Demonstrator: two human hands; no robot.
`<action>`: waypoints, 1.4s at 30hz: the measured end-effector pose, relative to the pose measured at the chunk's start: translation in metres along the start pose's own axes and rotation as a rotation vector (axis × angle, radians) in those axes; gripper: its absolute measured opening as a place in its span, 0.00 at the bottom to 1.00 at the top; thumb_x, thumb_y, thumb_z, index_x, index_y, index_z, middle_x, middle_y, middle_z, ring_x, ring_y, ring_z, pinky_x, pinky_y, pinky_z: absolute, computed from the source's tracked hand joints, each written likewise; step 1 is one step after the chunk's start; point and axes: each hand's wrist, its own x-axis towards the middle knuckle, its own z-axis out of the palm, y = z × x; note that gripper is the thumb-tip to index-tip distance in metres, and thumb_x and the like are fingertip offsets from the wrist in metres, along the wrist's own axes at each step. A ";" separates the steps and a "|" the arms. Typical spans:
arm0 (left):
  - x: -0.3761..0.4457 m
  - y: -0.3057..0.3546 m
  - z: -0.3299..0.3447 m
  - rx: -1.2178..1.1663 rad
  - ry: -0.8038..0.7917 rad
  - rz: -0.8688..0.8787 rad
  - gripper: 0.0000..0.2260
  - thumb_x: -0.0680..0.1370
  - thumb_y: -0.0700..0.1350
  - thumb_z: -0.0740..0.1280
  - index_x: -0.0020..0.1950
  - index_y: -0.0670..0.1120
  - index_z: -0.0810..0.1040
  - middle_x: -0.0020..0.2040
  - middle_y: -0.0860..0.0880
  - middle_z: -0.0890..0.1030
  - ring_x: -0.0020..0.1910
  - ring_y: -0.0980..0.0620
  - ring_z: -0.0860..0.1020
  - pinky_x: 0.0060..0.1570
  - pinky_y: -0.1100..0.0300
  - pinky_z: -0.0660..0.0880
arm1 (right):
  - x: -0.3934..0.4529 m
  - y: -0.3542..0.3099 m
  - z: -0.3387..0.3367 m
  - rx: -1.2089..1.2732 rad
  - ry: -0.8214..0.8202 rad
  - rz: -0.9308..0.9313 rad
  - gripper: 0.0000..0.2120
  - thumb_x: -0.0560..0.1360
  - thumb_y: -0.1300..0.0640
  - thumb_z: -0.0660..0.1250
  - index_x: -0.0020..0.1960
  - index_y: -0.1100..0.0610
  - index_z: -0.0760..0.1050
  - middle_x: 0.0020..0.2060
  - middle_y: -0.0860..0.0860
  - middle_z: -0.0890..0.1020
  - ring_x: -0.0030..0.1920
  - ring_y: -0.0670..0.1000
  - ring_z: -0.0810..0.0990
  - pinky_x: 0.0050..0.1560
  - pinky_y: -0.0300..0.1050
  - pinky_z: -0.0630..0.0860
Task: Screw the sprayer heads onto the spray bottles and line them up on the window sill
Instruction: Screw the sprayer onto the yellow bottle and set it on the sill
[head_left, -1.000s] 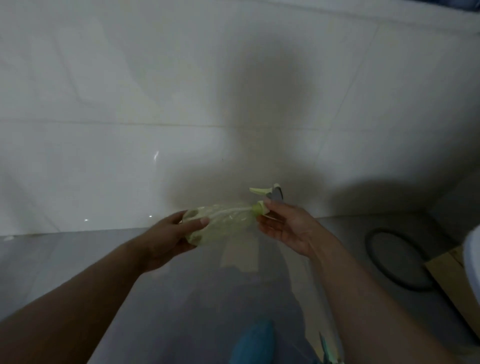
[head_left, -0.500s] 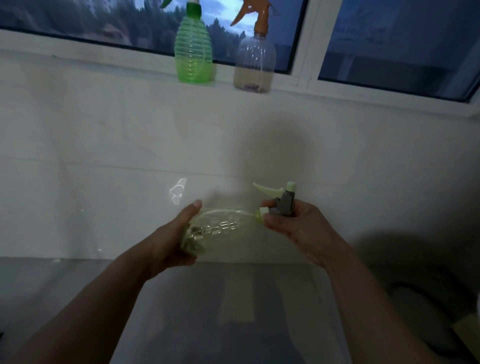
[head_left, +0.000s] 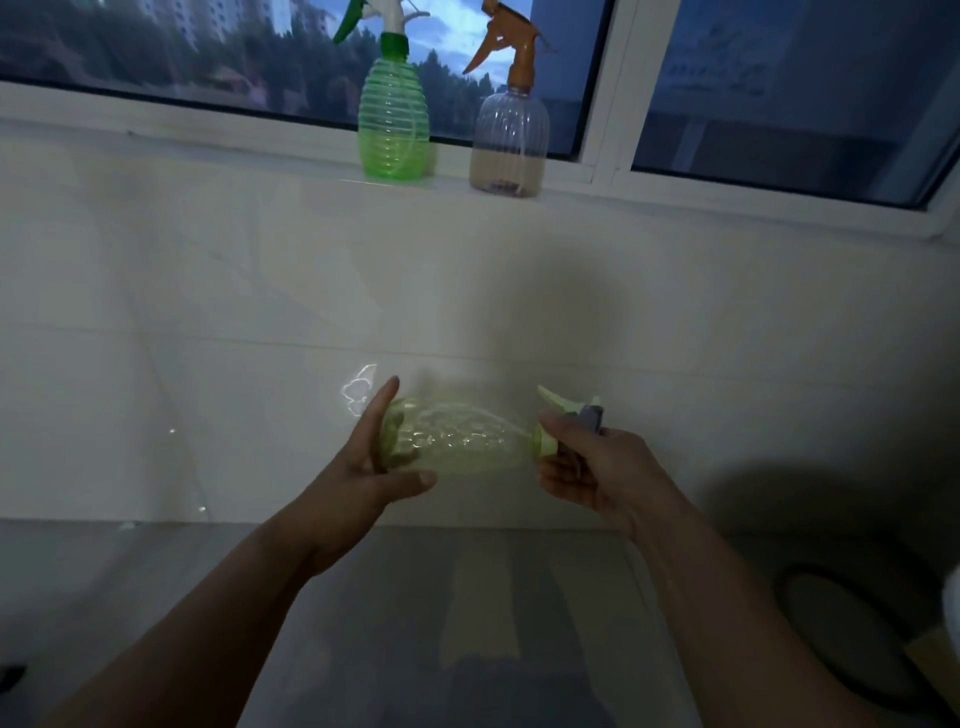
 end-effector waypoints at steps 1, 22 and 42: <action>0.002 0.002 0.001 -0.022 0.020 0.018 0.42 0.77 0.37 0.73 0.80 0.65 0.54 0.69 0.63 0.72 0.59 0.68 0.79 0.50 0.71 0.78 | 0.000 0.000 0.001 0.007 -0.004 -0.004 0.15 0.69 0.52 0.79 0.46 0.62 0.82 0.32 0.55 0.84 0.29 0.50 0.82 0.35 0.47 0.84; 0.000 0.023 -0.005 -0.009 -0.229 -0.027 0.37 0.71 0.31 0.76 0.72 0.59 0.70 0.66 0.48 0.81 0.64 0.49 0.81 0.56 0.59 0.80 | -0.003 -0.017 -0.029 -0.108 -0.131 0.011 0.12 0.72 0.48 0.75 0.47 0.55 0.79 0.31 0.50 0.79 0.28 0.47 0.76 0.27 0.41 0.74; 0.001 -0.013 0.048 0.298 0.115 0.279 0.38 0.63 0.36 0.83 0.65 0.57 0.69 0.59 0.63 0.77 0.56 0.56 0.81 0.50 0.61 0.81 | -0.003 -0.026 -0.004 -0.009 0.097 -0.247 0.14 0.65 0.46 0.81 0.39 0.52 0.80 0.28 0.48 0.77 0.27 0.45 0.72 0.26 0.40 0.69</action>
